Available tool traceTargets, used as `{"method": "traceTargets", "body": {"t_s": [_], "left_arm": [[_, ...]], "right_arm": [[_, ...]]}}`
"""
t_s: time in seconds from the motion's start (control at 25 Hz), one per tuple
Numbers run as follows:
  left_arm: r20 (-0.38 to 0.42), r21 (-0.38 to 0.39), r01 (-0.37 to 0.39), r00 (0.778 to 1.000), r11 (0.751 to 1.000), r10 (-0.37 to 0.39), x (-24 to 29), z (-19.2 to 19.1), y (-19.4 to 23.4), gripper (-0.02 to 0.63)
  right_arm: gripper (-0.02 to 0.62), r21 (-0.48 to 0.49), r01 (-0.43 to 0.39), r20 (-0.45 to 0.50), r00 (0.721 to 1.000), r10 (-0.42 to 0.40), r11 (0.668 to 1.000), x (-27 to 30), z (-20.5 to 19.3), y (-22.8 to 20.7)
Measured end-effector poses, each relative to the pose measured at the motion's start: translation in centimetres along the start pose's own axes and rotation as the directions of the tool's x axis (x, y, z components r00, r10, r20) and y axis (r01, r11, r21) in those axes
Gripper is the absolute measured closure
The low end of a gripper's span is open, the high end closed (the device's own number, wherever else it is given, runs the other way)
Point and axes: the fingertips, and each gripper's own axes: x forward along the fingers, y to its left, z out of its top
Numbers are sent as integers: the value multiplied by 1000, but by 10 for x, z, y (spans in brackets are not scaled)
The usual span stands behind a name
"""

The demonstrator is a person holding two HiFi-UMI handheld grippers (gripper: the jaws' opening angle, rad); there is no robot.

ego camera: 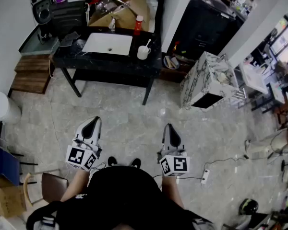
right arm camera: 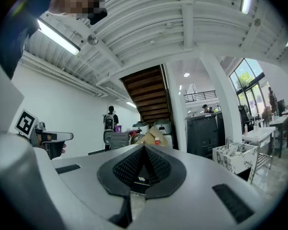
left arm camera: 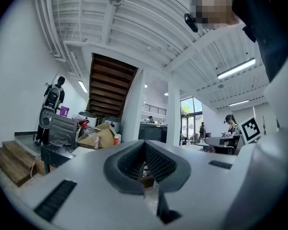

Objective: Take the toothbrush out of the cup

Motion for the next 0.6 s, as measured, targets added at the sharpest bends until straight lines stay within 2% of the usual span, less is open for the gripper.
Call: {"method": "traceTargets", "body": {"t_s": [0.6], "left_arm": [[-1, -1, -4, 1000, 1000, 4, 0, 0, 0, 601]], "right_arm": [[575, -16, 6, -5, 1000, -6, 1000, 0, -1, -2]]}}
